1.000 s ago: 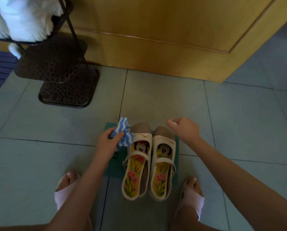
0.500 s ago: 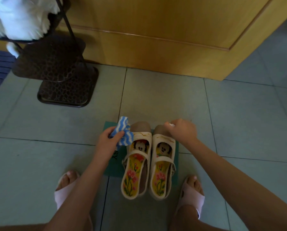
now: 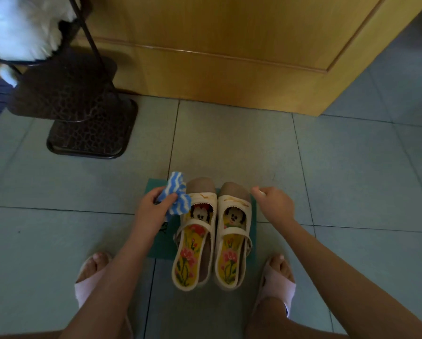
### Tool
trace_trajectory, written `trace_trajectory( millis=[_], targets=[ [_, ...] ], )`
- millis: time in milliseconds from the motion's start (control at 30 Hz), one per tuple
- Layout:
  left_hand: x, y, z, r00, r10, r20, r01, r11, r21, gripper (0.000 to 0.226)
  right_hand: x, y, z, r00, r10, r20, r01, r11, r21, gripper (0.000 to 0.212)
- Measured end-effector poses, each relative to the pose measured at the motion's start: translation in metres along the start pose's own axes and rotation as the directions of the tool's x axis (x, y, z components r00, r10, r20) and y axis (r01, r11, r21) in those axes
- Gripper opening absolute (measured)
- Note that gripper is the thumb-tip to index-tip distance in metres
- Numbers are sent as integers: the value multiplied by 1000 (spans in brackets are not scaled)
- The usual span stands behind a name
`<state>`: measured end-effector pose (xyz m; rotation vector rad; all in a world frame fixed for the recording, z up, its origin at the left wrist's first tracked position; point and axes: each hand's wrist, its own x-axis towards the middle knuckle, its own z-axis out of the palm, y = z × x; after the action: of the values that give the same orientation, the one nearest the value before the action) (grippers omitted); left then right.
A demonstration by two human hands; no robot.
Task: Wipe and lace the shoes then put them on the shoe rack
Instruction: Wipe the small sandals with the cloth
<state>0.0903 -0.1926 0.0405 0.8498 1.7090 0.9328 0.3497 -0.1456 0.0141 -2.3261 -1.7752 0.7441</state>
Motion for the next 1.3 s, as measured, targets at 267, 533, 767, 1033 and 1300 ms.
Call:
trace_trajectory(
  millis=[267, 533, 767, 1033, 1300],
  targets=[
    [1, 0, -1, 1000, -1, -12, 1, 1000, 21, 20, -5, 2, 0, 1000, -21, 12, 20, 997, 72, 48],
    [-1, 0, -3, 1000, -6, -16, 6, 1000, -13, 19, -3, -2, 2, 1000, 24, -3, -24, 999, 46, 45],
    [1, 1, -13, 1000, -2, -29, 1, 1000, -21, 26, -3, -32, -2, 989, -99, 114, 26, 858, 513, 23],
    [8, 4, -42, 991, 1, -134, -18, 992, -124, 16, -20, -127, 16, 830, -528, 177, 269, 659, 703, 19],
    [18, -4, -74, 973, -16, -231, -22, 987, -159, 19, -28, -157, 73, 780, -540, 316, 349, 796, 495, 29]
  ],
)
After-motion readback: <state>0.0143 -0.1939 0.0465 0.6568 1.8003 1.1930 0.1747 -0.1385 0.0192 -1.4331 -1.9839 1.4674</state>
